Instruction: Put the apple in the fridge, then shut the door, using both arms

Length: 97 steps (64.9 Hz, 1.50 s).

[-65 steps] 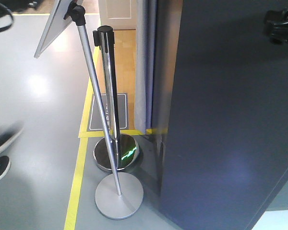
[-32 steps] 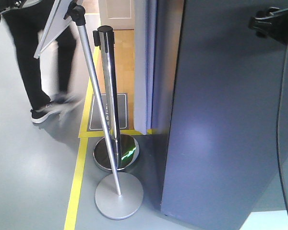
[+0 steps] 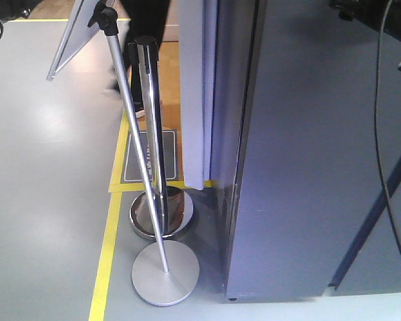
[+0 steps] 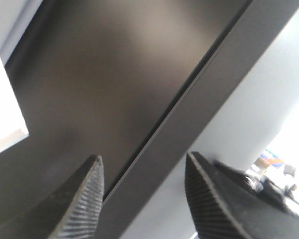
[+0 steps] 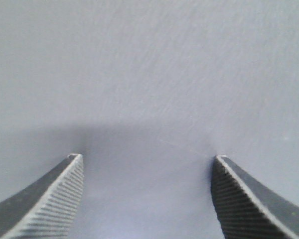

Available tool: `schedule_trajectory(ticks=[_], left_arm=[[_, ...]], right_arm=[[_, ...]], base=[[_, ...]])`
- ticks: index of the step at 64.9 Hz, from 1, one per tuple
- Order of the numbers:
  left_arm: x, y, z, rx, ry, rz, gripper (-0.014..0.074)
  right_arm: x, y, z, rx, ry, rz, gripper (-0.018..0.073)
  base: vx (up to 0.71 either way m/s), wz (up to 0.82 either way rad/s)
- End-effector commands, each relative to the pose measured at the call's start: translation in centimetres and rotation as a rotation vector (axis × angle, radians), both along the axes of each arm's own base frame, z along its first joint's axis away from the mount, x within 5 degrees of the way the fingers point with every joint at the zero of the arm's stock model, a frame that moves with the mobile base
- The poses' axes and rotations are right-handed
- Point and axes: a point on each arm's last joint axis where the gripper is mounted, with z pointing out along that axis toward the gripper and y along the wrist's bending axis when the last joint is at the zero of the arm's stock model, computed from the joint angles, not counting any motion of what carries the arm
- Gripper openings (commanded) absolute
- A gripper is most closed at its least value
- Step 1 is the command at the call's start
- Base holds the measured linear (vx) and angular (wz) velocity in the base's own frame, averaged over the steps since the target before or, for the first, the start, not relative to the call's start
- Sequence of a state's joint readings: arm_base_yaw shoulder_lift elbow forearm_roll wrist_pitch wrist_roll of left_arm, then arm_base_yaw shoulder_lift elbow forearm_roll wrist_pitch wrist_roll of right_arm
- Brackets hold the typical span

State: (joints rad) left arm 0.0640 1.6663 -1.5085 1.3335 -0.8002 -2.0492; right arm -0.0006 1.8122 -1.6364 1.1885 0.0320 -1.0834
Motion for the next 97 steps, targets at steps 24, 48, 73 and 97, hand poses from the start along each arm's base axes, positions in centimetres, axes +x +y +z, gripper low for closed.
schedule_trajectory(ticks=[24, 48, 73, 97], left_arm=[[-1.2, 0.0, 2.8, -0.048, -0.069, 0.01, 0.036], [-1.5, 0.5, 4.3, -0.267, -0.088, 0.008, 0.0265], [-5.4, -1.2, 5.7, 0.032, -0.172, -0.133, -0.0008], [-12.6, -2.3, 3.5, 0.285, -0.091, -0.228, -0.0007]], right_arm=[[-0.8, 1.3, 4.2, -0.035, -0.079, 0.139, 0.0493], [-9.6, 3.9, 12.2, -0.097, -0.178, 0.44, 0.0132], [-20.0, 5.3, 16.0, -0.176, -0.198, 0.623, -0.0005], [-28.1, 4.4, 4.8, -0.137, -0.027, 0.521, -0.0005]], base=[[0.0, -0.01], [0.0, 0.0], [0.0, 0.0], [0.0, 0.0]])
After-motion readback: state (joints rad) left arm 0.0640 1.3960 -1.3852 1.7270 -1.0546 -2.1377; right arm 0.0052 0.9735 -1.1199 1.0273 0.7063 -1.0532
